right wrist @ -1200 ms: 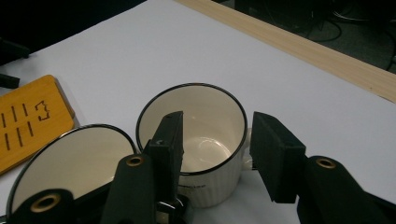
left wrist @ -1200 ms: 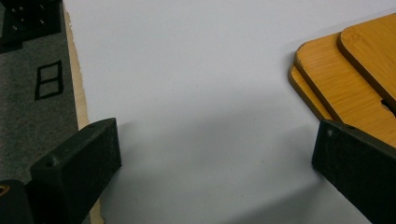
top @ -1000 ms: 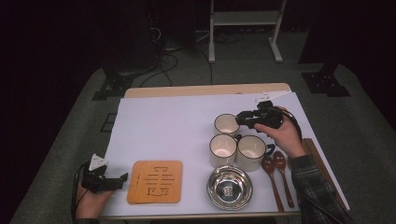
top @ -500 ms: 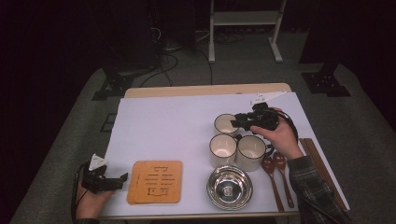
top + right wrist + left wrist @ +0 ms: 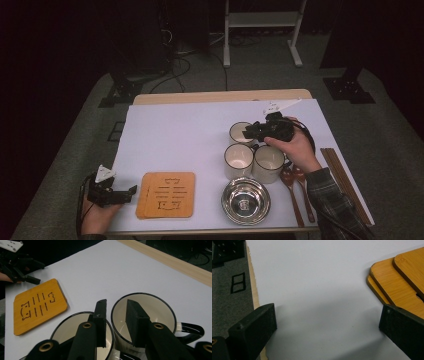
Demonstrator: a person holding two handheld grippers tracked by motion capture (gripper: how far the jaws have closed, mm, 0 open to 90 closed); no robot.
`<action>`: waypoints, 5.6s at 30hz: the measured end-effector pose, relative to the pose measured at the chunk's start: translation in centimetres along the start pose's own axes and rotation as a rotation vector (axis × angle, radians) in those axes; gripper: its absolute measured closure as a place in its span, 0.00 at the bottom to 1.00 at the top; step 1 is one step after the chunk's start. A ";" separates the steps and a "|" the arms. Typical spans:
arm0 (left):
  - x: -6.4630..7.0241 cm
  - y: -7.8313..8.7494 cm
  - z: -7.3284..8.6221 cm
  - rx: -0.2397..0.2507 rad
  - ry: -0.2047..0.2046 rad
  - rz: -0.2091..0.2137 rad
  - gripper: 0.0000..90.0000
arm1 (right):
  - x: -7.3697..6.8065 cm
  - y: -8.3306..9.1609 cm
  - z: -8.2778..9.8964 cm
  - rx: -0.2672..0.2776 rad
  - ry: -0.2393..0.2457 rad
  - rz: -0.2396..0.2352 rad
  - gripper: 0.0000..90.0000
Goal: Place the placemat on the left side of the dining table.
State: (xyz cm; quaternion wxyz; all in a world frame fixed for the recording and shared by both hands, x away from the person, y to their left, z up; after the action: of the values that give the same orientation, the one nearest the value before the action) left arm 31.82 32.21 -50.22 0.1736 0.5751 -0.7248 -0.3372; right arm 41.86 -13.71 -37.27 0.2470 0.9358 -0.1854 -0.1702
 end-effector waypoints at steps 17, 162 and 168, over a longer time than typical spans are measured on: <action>0.0 0.0 0.0 0.000 0.000 0.000 0.00 | -1.9 -1.3 -0.2 -0.028 0.028 -0.060 0.91; 0.0 0.0 0.0 -0.002 0.001 0.002 0.00 | -13.0 -16.9 5.0 -0.342 0.203 -0.321 1.00; 0.0 0.0 0.0 -0.002 0.000 0.002 0.00 | -13.0 -17.1 5.2 -0.350 0.207 -0.316 1.00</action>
State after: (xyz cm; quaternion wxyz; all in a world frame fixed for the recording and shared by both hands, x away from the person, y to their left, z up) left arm 31.82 32.23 -50.23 0.1747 0.5743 -0.7249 -0.3378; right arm 32.88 3.67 -47.60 0.3934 0.9085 0.0216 -0.1397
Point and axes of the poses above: each handheld gripper's, and its own axes: y roughly backward along the jaws, z roughly out of its underside, x roughly to its right, the point moved 6 cm from there along -y, roughly forward along the jaws, and after that the axes turned 8 degrees about -z, right-handed, at the moved point
